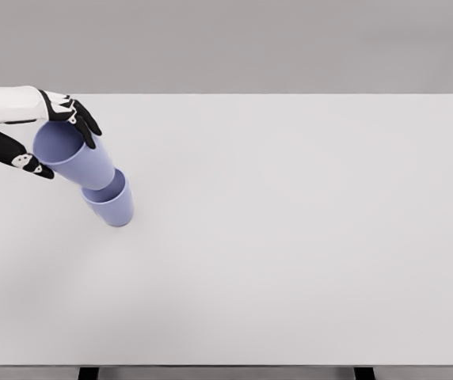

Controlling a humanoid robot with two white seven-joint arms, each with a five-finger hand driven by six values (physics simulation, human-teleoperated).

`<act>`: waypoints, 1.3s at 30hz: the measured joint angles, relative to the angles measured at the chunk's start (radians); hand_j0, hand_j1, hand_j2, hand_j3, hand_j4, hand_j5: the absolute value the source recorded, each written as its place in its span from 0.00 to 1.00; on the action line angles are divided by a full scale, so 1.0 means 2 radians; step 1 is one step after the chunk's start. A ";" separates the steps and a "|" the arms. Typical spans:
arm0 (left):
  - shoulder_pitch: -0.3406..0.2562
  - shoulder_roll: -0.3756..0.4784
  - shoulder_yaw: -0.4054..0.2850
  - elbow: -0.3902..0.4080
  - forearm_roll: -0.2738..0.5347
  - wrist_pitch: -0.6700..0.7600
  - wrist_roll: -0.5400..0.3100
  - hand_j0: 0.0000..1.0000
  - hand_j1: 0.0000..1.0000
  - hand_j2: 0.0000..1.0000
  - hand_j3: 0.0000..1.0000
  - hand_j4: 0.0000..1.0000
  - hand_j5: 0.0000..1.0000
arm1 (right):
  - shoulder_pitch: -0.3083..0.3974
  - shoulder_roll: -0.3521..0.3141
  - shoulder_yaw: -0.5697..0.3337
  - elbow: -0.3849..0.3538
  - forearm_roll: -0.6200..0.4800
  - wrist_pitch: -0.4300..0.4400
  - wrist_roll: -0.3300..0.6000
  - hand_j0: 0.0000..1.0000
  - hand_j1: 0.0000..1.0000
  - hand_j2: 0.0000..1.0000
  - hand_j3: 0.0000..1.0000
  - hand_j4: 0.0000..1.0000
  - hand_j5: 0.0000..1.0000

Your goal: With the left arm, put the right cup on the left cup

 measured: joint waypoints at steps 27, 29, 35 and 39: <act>0.018 -0.028 0.003 0.036 -0.015 0.000 0.000 0.57 0.57 0.57 0.57 0.57 0.57 | 0.000 0.000 0.000 0.000 0.000 0.000 0.000 1.00 1.00 1.00 1.00 1.00 1.00; 0.018 -0.030 0.003 0.039 -0.017 0.000 0.000 0.57 0.57 0.57 0.57 0.57 0.57 | 0.000 0.000 0.000 0.000 0.000 0.000 0.000 1.00 1.00 1.00 1.00 1.00 1.00; 0.032 -0.032 0.005 0.041 -0.018 0.000 0.000 0.57 0.57 0.57 0.57 0.57 0.57 | 0.000 0.000 0.000 0.000 0.000 0.000 0.000 1.00 1.00 1.00 1.00 1.00 1.00; 0.031 -0.033 0.007 0.041 -0.019 0.000 0.000 0.57 0.57 0.57 0.57 0.57 0.57 | 0.000 0.000 0.000 0.000 0.000 0.000 0.000 1.00 1.00 1.00 1.00 1.00 1.00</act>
